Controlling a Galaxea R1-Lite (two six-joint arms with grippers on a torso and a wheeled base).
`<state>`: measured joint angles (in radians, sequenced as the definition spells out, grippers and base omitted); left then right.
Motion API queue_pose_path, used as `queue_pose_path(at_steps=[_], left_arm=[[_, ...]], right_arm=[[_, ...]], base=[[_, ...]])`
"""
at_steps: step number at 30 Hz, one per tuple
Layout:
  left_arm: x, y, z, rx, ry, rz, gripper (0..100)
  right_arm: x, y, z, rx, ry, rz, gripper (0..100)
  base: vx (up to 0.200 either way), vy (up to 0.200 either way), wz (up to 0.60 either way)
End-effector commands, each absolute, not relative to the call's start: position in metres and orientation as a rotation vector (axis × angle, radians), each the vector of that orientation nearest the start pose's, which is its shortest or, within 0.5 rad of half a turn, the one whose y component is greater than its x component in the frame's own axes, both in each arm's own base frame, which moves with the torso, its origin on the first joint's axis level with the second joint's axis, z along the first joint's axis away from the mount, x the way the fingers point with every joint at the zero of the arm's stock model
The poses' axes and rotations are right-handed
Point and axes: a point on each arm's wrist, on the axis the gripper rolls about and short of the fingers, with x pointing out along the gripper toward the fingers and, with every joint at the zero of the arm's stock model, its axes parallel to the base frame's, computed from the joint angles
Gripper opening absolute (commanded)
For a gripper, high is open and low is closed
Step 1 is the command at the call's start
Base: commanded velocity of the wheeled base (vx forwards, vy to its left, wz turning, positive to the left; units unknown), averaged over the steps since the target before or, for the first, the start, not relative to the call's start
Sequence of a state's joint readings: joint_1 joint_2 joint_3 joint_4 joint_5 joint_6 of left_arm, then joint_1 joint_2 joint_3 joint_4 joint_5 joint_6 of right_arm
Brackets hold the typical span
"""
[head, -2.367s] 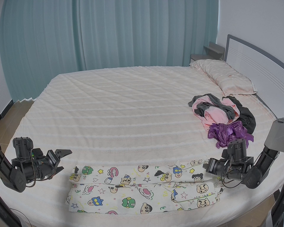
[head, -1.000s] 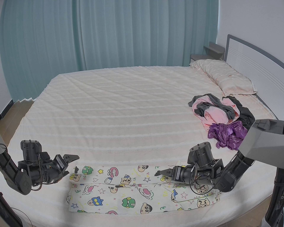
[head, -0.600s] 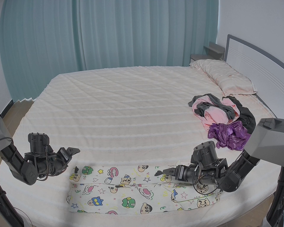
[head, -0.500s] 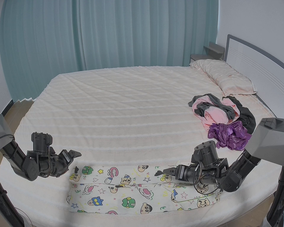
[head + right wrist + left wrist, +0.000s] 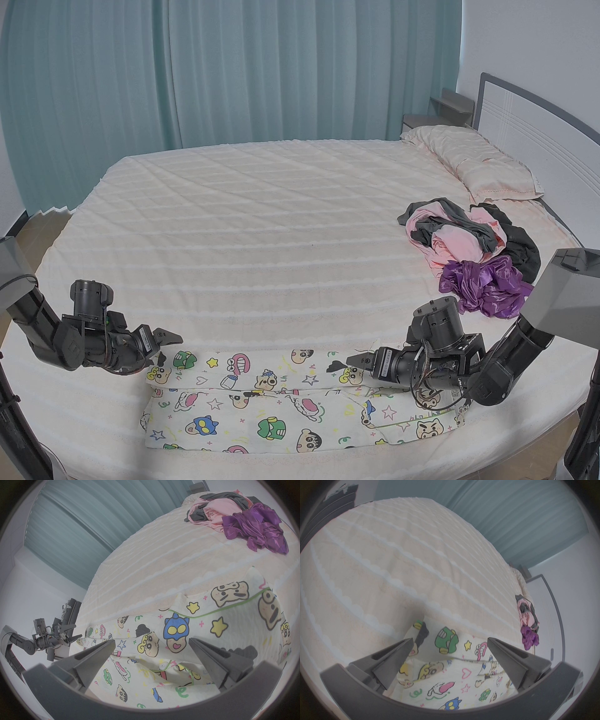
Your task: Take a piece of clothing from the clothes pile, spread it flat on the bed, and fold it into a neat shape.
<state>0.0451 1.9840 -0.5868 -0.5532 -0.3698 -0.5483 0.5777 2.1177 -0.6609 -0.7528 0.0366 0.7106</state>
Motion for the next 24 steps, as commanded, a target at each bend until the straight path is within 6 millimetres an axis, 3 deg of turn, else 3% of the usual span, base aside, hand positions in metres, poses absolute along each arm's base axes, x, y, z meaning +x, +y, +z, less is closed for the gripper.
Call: queue_pose_path(at_steps=[1, 7, 12, 19, 24], left_arm=[[0.279, 0.004, 0.049, -0.68, 0.89, -0.111, 100], [0.279, -0.016, 0.067, -0.709, 0.816, -0.124, 100], [0.287, -0.035, 0.07, -0.726, 0.717, -0.094, 100], [0.295, -0.063, 0.055, -0.681, 0.722, -0.068, 100], [0.299, -0.095, 0.04, -0.714, 0.773, -0.067, 100]], right_arm=[[0.274, 0.18, 0.023, 0.467, 0.865, 0.312, 100], [0.273, 0.179, 0.023, 0.469, 0.869, 0.311, 100], [0.272, 0.179, 0.022, 0.469, 0.873, 0.308, 100], [0.27, 0.177, 0.022, 0.477, 0.851, 0.317, 100], [0.269, 0.176, 0.024, 0.486, 0.829, 0.326, 100]], base=[[0.0, 0.0, 0.0], [0.0, 0.0, 0.0], [0.0, 0.0, 0.0], [0.0, 0.0, 0.0], [0.0, 0.0, 0.0]])
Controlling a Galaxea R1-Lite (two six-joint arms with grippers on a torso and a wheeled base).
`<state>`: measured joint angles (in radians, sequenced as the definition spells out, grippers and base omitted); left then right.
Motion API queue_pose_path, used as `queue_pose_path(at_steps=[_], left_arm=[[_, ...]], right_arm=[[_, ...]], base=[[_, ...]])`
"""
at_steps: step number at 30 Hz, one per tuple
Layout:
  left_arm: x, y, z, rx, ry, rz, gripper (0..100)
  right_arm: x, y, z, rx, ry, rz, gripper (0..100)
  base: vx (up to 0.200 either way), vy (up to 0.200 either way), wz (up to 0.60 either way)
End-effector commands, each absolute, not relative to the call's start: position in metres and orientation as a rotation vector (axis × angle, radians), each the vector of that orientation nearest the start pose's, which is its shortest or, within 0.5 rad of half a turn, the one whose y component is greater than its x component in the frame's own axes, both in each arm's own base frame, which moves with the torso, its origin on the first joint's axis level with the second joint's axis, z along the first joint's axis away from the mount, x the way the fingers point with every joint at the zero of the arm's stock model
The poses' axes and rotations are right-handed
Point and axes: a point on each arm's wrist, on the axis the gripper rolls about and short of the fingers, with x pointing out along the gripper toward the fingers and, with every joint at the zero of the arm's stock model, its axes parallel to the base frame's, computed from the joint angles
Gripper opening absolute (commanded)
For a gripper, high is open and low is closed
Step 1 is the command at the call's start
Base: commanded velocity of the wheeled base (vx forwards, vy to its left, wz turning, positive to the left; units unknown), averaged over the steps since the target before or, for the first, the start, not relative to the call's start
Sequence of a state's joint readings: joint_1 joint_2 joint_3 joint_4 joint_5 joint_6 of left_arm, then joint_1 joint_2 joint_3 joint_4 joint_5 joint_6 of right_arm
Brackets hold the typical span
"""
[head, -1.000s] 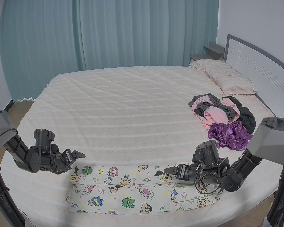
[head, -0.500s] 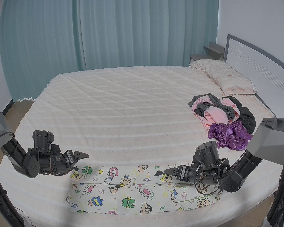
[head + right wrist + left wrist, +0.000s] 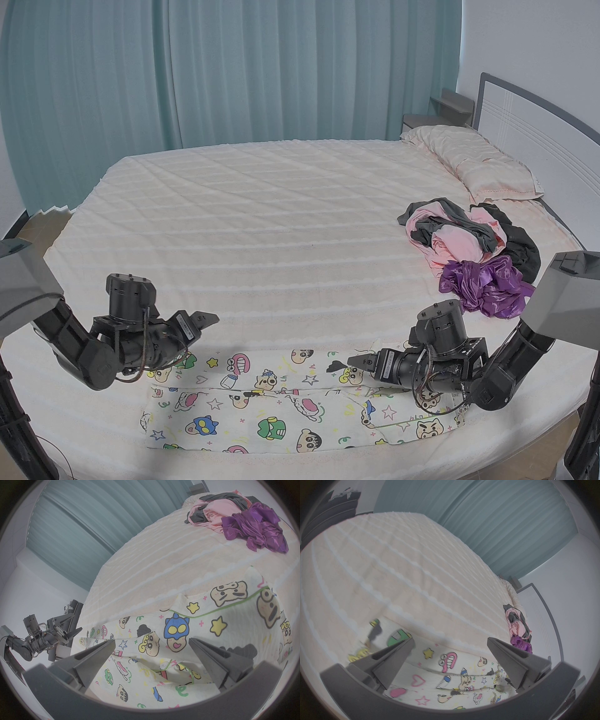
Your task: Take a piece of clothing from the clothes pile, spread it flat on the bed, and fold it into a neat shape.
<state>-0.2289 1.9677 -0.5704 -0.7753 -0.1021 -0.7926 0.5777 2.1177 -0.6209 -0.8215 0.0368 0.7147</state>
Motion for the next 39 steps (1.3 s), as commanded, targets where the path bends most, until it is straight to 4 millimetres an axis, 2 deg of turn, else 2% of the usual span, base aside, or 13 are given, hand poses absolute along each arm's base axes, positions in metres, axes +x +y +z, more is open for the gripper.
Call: queue_pose_path(at_steps=[1, 8, 13, 25, 31, 39], left_arm=[[0.3, -0.099, 0.038, -0.71, 0.776, -0.065, 100], [0.302, -0.122, 0.025, -0.701, 0.797, -0.054, 100], [0.292, -0.135, 0.022, -0.671, 0.827, -0.079, 100], [0.265, -0.14, 0.012, -0.617, 0.905, -0.084, 100], [0.255, -0.136, 0.016, -0.601, 0.897, -0.059, 100], [0.235, -0.126, 0.008, -0.579, 0.947, -0.003, 100]], right_arm=[[0.269, 0.175, 0.024, 0.487, 0.828, 0.325, 100], [0.27, 0.172, 0.023, 0.491, 0.828, 0.313, 100], [0.271, 0.166, 0.022, 0.497, 0.833, 0.294, 100], [0.272, 0.164, 0.021, 0.5, 0.832, 0.287, 100], [0.272, 0.164, 0.021, 0.499, 0.835, 0.286, 100], [0.27, 0.163, 0.02, 0.497, 0.841, 0.284, 100]], base=[[0.0, 0.0, 0.0], [0.0, 0.0, 0.0], [0.0, 0.0, 0.0], [0.0, 0.0, 0.0], [0.0, 0.0, 0.0], [0.0, 0.0, 0.0]])
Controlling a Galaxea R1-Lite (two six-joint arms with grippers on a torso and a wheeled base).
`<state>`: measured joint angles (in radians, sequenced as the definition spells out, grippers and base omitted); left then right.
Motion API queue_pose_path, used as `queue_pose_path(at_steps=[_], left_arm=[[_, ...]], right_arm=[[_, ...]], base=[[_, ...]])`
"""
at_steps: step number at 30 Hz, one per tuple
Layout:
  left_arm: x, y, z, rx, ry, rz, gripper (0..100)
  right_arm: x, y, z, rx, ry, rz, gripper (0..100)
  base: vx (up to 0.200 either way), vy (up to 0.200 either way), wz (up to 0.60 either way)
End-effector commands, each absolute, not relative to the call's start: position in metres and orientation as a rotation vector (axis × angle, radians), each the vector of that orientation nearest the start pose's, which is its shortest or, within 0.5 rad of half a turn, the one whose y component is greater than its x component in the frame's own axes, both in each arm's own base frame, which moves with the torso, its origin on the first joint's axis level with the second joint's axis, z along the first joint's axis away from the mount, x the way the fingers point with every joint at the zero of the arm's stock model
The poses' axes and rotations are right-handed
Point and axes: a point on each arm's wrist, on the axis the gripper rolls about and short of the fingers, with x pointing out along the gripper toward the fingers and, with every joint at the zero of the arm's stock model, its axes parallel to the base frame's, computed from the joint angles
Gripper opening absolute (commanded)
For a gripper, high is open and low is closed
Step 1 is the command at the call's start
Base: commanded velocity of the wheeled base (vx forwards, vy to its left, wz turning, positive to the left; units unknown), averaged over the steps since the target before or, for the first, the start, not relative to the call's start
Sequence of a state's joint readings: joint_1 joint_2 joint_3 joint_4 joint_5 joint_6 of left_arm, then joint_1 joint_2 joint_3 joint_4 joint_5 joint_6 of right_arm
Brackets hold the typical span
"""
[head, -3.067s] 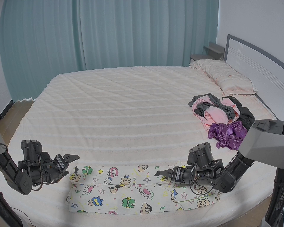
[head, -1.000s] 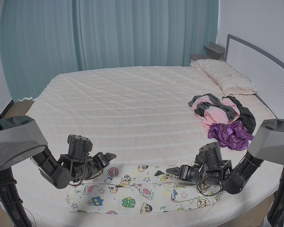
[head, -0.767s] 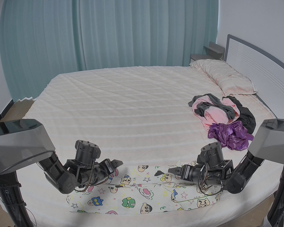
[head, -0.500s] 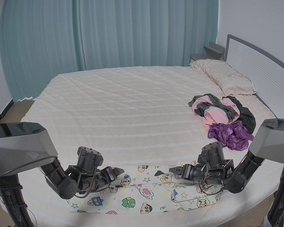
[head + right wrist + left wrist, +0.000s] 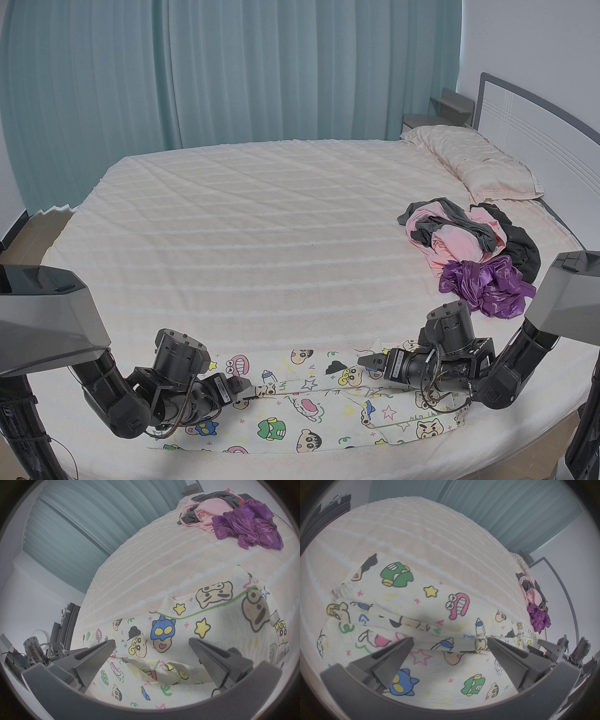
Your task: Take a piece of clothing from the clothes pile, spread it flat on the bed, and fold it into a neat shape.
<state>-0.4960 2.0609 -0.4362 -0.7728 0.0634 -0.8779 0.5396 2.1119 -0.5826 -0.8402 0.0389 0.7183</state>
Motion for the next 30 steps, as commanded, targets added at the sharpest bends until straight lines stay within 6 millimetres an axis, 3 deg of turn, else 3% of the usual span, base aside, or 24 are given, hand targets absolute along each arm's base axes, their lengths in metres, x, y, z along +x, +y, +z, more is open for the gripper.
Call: queue_pose_path(at_steps=[1, 11, 15, 20, 30], left_arm=[[0.233, -0.125, 0.008, -0.589, 0.951, 0.004, 100], [0.219, -0.117, 0.033, -0.688, 0.898, 0.005, 100], [0.216, -0.113, 0.061, -0.747, 0.804, -0.041, 100], [0.227, -0.109, 0.07, -0.775, 0.749, -0.035, 100], [0.274, -0.101, 0.02, -0.761, 0.821, 0.116, 100]], right_arm=[[0.271, 0.163, 0.02, 0.498, 0.841, 0.283, 100], [0.27, 0.162, 0.019, 0.496, 0.843, 0.28, 100], [0.27, 0.163, 0.02, 0.496, 0.842, 0.282, 100], [0.27, 0.163, 0.019, 0.496, 0.843, 0.282, 100], [0.27, 0.162, 0.019, 0.496, 0.844, 0.28, 100]], base=[[0.0, 0.0, 0.0], [0.0, 0.0, 0.0], [0.0, 0.0, 0.0], [0.0, 0.0, 0.0], [0.0, 0.0, 0.0]])
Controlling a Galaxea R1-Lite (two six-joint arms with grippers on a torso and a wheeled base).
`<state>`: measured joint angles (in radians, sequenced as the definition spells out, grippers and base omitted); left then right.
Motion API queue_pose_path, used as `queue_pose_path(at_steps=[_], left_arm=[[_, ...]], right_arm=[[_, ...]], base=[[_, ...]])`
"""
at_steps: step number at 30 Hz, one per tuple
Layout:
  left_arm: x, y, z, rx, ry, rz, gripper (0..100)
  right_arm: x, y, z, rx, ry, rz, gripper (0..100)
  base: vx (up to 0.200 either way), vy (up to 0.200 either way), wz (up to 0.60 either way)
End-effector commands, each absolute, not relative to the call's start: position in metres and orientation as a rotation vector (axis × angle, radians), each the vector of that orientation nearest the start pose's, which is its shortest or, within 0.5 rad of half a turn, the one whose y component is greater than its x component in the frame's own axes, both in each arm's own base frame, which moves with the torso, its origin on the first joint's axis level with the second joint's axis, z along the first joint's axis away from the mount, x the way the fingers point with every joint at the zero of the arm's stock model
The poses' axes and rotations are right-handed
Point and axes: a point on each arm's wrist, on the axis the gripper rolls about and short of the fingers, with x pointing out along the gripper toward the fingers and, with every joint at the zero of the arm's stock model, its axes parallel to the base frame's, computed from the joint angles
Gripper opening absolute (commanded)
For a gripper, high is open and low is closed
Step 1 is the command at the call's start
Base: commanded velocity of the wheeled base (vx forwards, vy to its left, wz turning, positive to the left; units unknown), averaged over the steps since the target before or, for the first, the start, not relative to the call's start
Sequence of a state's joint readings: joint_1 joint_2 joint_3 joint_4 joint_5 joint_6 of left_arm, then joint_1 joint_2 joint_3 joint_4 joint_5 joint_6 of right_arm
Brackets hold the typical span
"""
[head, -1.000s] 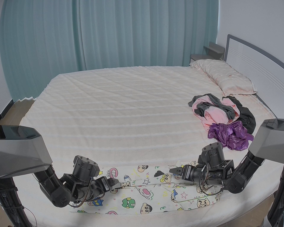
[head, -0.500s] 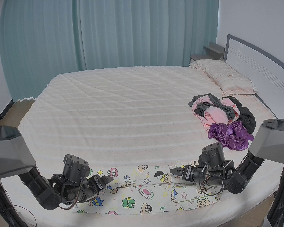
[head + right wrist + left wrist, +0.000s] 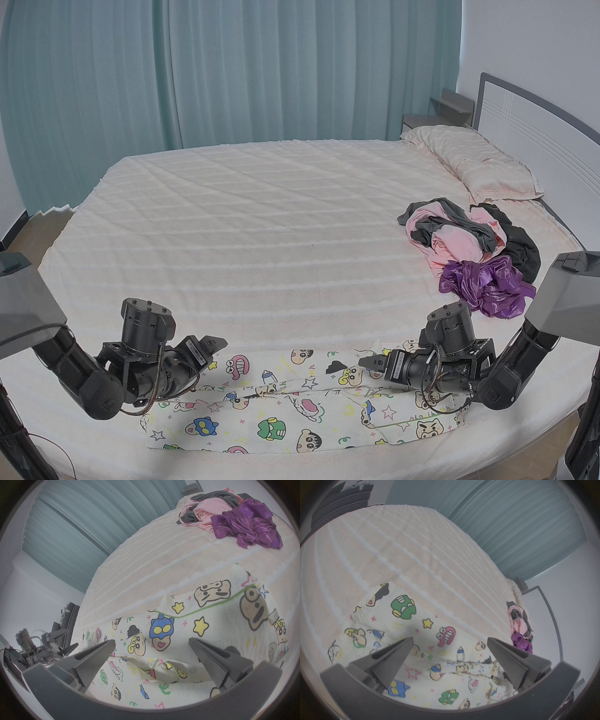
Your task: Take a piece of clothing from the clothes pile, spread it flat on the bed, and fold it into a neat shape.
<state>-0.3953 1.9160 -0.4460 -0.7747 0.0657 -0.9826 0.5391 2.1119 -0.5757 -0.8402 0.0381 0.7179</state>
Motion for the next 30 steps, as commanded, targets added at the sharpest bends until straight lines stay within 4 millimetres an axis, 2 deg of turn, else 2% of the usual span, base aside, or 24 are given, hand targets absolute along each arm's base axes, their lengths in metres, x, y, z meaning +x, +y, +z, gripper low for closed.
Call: queue_pose_path(at_steps=[1, 6, 14, 20, 21, 26, 30], left_arm=[[0.274, -0.101, 0.019, -0.76, 0.823, 0.118, 100], [0.269, -0.103, 0.017, -0.747, 0.841, 0.116, 100], [0.245, -0.093, 0.017, -0.721, 0.881, 0.137, 100], [0.236, -0.091, 0.02, -0.715, 0.886, 0.132, 100], [0.228, -0.089, 0.024, -0.714, 0.889, 0.122, 100], [0.218, -0.086, 0.021, -0.701, 0.915, 0.137, 100], [0.216, -0.079, 0.043, -0.729, 0.833, 0.097, 100]], right_arm=[[0.27, 0.162, 0.019, 0.496, 0.844, 0.28, 100], [0.27, 0.162, 0.019, 0.498, 0.843, 0.28, 100], [0.269, 0.162, 0.019, 0.497, 0.843, 0.281, 100], [0.269, 0.162, 0.019, 0.497, 0.844, 0.282, 100], [0.269, 0.162, 0.019, 0.496, 0.845, 0.28, 100], [0.269, 0.162, 0.019, 0.496, 0.845, 0.28, 100], [0.269, 0.162, 0.019, 0.496, 0.845, 0.28, 100]], base=[[0.0, 0.0, 0.0], [0.0, 0.0, 0.0], [0.0, 0.0, 0.0], [0.0, 0.0, 0.0], [0.0, 0.0, 0.0], [0.0, 0.0, 0.0], [0.0, 0.0, 0.0]])
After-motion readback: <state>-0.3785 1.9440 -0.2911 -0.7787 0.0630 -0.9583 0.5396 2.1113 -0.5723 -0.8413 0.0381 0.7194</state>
